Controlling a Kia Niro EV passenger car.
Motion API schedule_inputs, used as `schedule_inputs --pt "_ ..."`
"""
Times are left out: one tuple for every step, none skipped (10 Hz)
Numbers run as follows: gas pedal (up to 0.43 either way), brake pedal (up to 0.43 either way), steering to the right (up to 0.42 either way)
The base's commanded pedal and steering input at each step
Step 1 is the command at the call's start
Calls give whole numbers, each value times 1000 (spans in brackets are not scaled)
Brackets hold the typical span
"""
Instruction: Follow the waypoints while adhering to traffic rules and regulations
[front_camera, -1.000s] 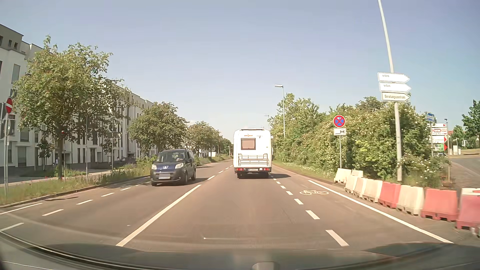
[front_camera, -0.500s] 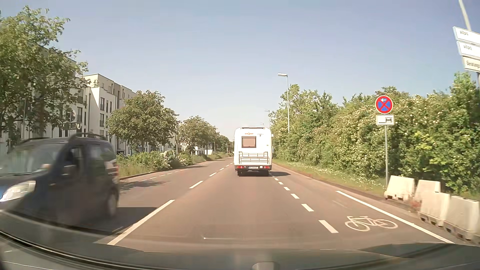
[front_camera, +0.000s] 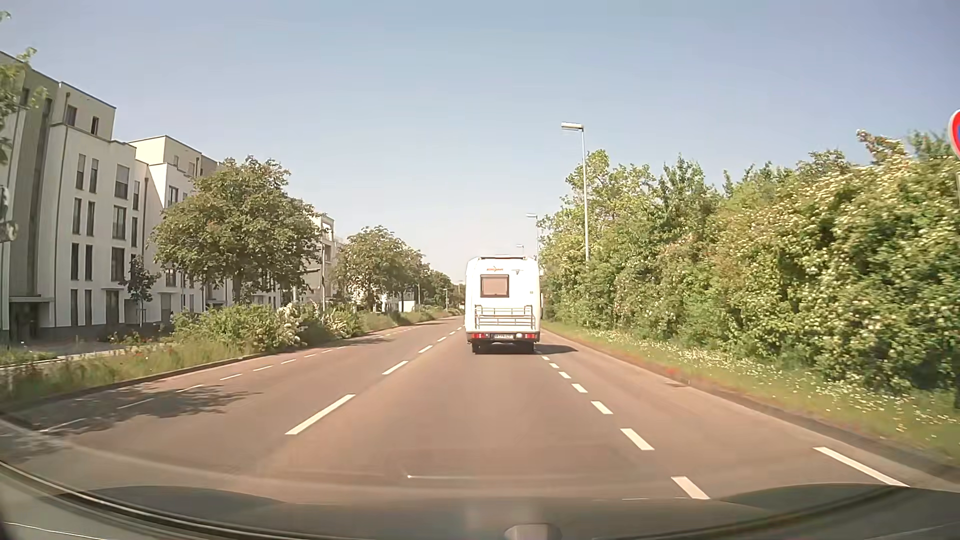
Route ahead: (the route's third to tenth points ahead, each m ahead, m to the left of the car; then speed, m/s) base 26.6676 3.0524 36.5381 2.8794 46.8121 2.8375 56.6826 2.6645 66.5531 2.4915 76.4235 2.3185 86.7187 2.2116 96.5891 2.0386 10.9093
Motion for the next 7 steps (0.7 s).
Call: schedule_inputs --pt "157 0 7" --pt "157 0 7" --pt "157 0 6" --pt "157 0 6" --pt "157 0 5" --pt "157 0 3" --pt "157 0 -3"
